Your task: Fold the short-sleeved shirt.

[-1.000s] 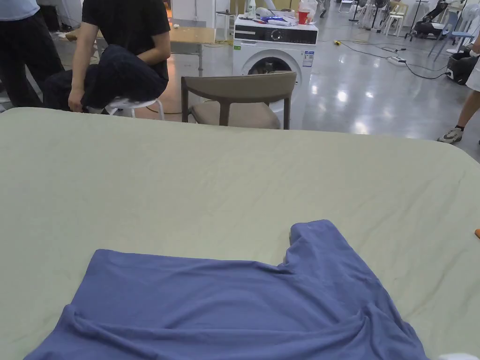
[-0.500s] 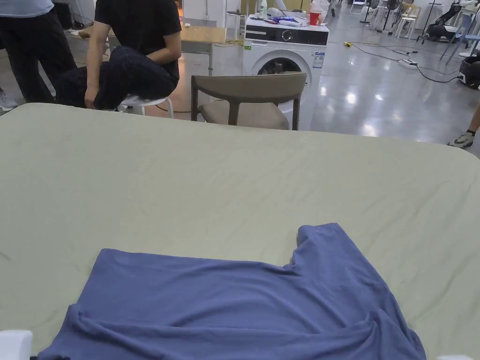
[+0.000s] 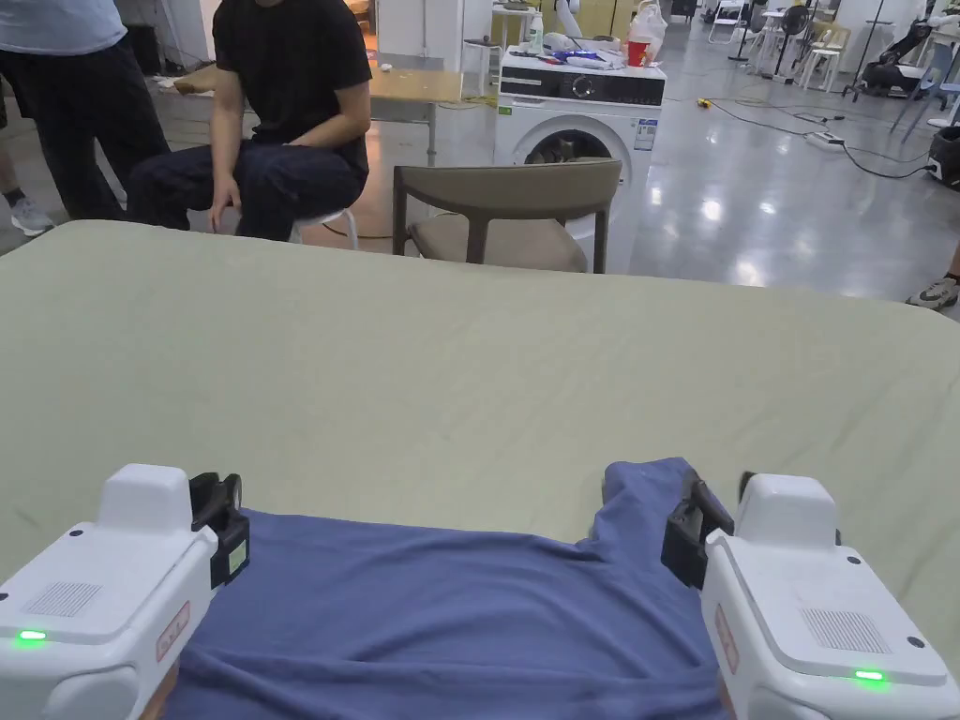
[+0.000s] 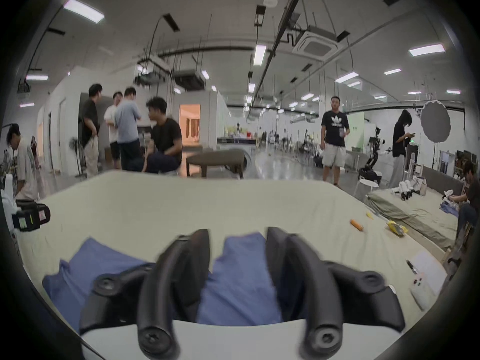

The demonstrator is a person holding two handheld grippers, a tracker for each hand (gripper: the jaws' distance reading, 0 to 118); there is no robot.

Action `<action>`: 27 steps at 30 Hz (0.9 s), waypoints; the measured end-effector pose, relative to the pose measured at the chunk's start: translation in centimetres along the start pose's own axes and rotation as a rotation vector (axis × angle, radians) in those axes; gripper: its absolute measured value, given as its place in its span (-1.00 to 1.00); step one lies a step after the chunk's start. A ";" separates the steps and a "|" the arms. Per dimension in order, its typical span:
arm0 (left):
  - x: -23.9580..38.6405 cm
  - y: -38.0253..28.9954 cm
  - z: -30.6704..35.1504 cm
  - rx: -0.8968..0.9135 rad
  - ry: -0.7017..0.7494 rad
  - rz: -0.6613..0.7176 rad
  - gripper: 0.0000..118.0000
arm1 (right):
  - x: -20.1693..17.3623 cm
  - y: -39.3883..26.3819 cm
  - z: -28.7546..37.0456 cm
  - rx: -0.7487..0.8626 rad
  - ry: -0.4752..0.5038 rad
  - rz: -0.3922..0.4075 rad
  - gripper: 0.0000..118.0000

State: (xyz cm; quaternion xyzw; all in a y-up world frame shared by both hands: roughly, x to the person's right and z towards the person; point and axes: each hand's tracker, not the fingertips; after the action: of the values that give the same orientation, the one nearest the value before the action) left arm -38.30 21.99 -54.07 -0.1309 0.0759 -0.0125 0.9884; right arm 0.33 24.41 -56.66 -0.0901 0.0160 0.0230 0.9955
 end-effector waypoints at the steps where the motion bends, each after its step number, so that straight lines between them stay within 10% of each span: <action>1: 0.1 0.1 0.1 0.023 0.006 -0.005 -0.95 | -0.4 0.1 -0.1 0.025 0.004 0.000 -0.72; 8: -0.6 0.9 -0.5 0.021 0.037 -0.059 -1.00 | -1.9 0.6 -0.6 0.055 0.012 0.011 -1.00; 19: -8.1 -0.9 -17.2 -0.521 -0.077 0.104 -0.98 | -1.0 -1.5 -3.1 -0.058 0.033 0.035 -1.00; 27: -7.3 -3.0 -23.8 -0.725 -0.072 0.102 -0.04 | 0.8 -3.5 -4.3 -0.138 -0.003 0.060 -1.00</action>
State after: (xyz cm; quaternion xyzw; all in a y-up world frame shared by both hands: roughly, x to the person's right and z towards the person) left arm -49.22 13.32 -74.95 -0.4689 0.0469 0.0690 0.8793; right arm 1.14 20.24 -60.25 -0.1581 0.0157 0.0538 0.9858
